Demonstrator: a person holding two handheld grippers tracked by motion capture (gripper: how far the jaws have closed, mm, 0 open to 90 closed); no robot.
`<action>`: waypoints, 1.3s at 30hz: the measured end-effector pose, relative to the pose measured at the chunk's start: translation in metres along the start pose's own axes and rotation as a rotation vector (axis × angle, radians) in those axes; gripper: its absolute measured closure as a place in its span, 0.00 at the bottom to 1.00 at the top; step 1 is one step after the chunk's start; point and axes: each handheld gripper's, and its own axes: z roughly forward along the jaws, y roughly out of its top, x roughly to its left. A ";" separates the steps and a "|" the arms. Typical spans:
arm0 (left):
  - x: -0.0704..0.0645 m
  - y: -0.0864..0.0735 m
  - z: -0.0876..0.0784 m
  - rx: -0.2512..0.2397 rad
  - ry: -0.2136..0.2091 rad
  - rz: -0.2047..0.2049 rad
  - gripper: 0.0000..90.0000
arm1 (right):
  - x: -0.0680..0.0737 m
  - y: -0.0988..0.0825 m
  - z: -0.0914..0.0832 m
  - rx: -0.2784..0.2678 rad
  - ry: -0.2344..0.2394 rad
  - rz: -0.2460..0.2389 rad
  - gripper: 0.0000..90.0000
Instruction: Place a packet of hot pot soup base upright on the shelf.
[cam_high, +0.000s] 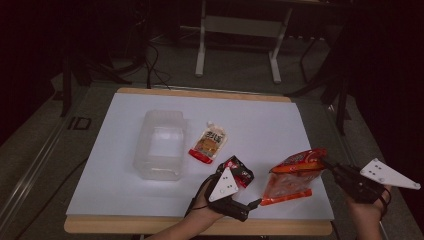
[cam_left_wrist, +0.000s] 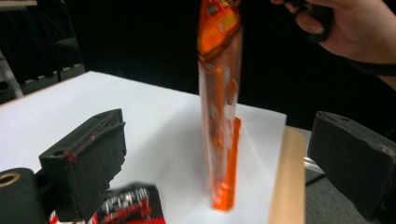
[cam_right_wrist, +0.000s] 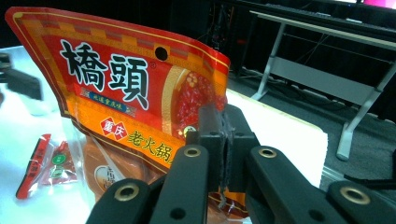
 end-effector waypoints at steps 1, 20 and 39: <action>0.000 0.000 0.000 0.000 0.000 0.000 0.05 | 0.000 0.000 0.000 0.000 0.000 0.000 0.98; 0.008 0.006 0.076 -0.013 -0.065 0.040 0.15 | 0.000 0.000 -0.004 0.005 0.006 -0.013 0.98; 0.011 0.004 0.109 0.017 -0.114 0.009 0.42 | 0.002 0.003 -0.003 0.011 0.010 -0.027 0.98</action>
